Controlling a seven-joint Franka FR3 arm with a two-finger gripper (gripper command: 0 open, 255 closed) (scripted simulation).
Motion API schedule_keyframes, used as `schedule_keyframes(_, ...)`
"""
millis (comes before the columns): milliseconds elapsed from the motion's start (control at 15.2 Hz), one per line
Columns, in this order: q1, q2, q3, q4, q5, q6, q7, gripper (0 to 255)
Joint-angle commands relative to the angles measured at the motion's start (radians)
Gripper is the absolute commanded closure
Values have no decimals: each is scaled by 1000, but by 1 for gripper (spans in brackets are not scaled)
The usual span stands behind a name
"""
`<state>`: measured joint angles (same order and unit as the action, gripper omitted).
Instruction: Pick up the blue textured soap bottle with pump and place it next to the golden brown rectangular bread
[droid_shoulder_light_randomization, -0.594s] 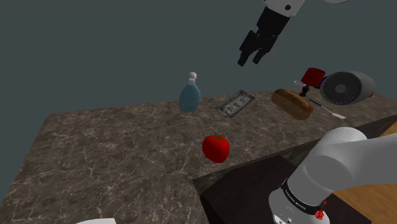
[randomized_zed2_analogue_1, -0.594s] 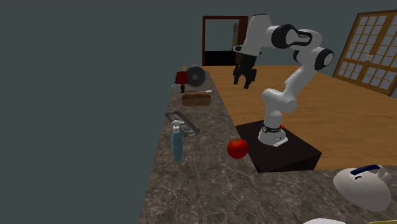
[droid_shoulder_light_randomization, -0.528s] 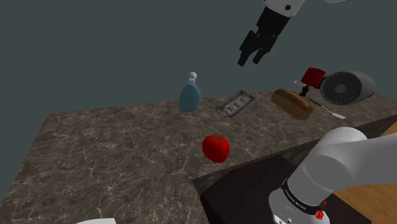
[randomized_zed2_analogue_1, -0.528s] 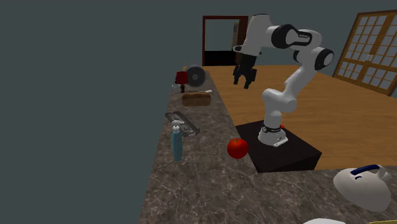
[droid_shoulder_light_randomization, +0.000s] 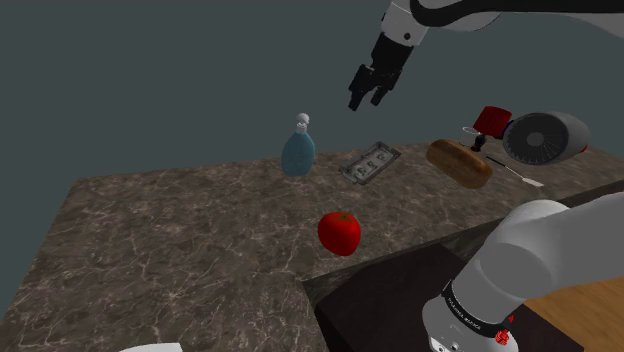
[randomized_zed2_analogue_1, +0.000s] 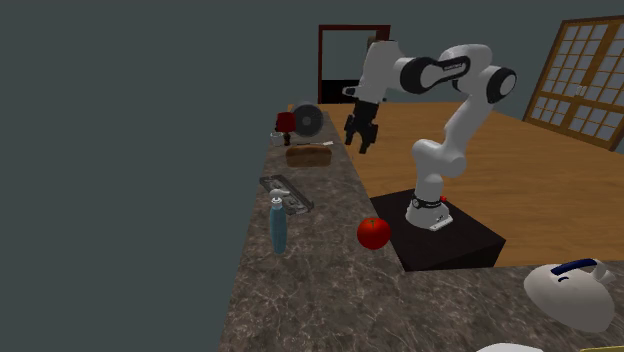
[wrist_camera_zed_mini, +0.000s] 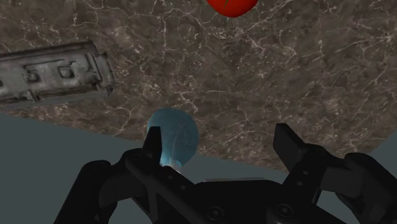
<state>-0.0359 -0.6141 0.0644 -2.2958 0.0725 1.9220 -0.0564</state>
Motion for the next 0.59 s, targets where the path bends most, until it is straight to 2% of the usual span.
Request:
schedule_keyframes(0,-4,73,1,20,-8,58,-11,0)
schedule_keyframes(528,-20,356,-3,139,-44,236,-49,0)
